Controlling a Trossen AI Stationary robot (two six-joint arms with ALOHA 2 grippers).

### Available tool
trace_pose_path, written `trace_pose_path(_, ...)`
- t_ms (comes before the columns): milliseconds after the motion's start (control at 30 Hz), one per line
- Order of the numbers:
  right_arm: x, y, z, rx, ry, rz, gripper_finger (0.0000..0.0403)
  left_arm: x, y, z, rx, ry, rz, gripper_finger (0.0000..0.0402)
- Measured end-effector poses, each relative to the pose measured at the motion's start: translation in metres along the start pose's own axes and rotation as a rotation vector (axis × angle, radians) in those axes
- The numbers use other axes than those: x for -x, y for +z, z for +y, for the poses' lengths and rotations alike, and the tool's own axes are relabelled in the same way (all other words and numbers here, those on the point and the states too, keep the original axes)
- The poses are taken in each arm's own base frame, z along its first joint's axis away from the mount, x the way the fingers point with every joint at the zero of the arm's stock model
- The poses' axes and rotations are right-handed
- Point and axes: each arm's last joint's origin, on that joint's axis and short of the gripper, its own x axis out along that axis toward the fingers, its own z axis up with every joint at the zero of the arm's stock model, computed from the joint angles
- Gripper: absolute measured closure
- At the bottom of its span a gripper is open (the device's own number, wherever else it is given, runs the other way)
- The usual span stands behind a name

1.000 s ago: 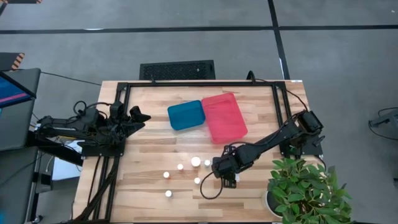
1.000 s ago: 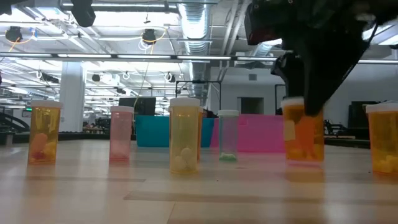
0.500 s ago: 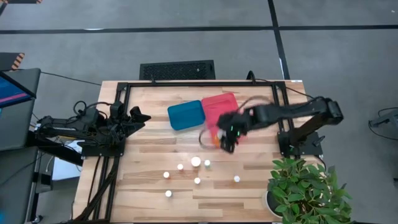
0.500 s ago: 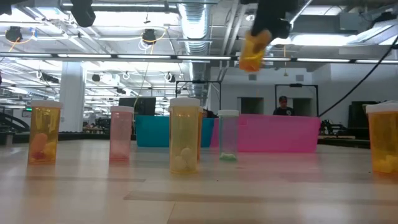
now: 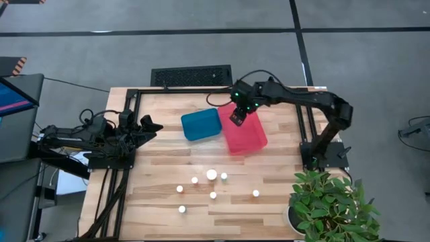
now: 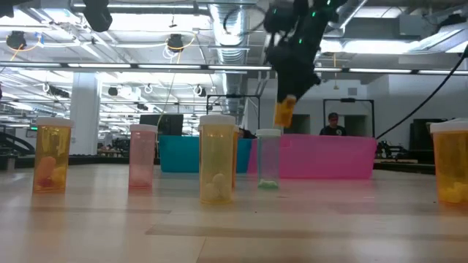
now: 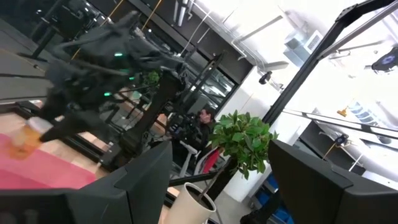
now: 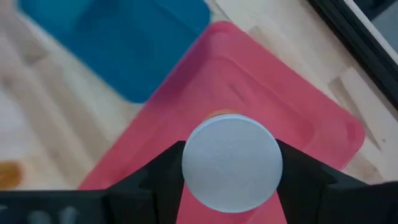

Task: Pick and place medicine bottles into bin by pill shape (circle, oval)
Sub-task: Put the right large orange pill bottle into the red bin

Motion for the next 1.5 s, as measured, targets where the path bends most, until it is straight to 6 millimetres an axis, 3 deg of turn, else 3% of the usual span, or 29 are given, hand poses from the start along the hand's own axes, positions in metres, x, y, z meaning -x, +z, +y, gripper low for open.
trace_pose_path(200,-0.036,-0.001,-0.019,-0.009,-0.033,0.050,0.0184,0.000,0.000,0.000,0.000,0.007,-0.005,0.0142)
trace_pose_path(500,-0.059,-0.014,-0.040,-0.064,-0.057,0.053,0.0180,0.000,0.000,0.001,0.008,0.023,-0.013,0.0142)
trace_pose_path(833,-0.066,-0.016,-0.045,-0.065,-0.113,0.012,0.0181,0.000,0.000,0.001,0.008,0.032,-0.019,0.0142)
trace_pose_path(1167,-0.080,-0.035,-0.048,-0.060,-0.145,0.070,0.0180,0.000,0.001,0.002,0.011,0.048,-0.033,0.0142)
trace_pose_path(1500,-0.080,-0.033,-0.050,-0.059,-0.200,0.039,0.0174,0.000,0.001,0.002,0.009,0.060,-0.043,0.0142)
